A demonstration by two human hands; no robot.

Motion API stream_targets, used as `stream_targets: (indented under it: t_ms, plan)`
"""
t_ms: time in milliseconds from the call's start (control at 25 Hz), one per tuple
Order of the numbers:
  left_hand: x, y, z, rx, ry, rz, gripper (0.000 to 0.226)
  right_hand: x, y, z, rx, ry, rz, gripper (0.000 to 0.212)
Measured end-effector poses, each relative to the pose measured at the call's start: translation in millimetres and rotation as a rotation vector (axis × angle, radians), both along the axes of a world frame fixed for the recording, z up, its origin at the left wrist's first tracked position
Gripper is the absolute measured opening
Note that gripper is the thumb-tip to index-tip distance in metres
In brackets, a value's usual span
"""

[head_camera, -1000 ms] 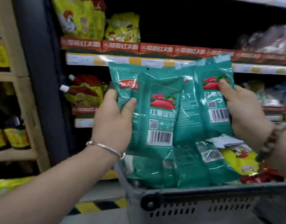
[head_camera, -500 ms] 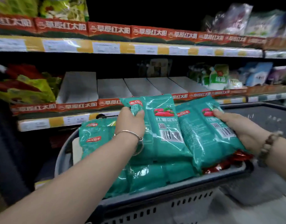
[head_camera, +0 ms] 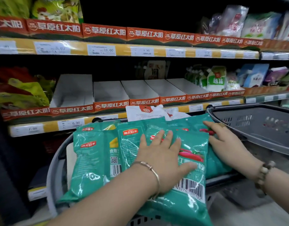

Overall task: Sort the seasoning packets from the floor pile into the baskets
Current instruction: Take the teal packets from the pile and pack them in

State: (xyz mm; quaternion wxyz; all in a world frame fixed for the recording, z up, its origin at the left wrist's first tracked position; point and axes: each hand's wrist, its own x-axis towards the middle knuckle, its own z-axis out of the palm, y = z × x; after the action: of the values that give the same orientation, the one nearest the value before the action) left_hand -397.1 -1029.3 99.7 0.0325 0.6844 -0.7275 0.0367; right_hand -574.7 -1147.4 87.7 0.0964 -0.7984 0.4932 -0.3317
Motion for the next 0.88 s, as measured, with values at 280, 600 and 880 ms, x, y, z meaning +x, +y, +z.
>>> stream_targets:
  t_ms: [280, 600, 880]
  plan:
    - [8, -26, 3, -0.139, 0.002, 0.184, 0.070, 5, 0, 3, 0.035, 0.227, 0.065, 0.029]
    - [47, -68, 35, -0.348, -0.026, 0.367, 0.024, 7, 3, 8, 0.056, 0.392, 0.041, 0.054]
    - [30, -84, 42, -0.034, 0.199, 0.244, 0.076, 41, -11, 26, 0.274, 0.299, 0.251, 0.038]
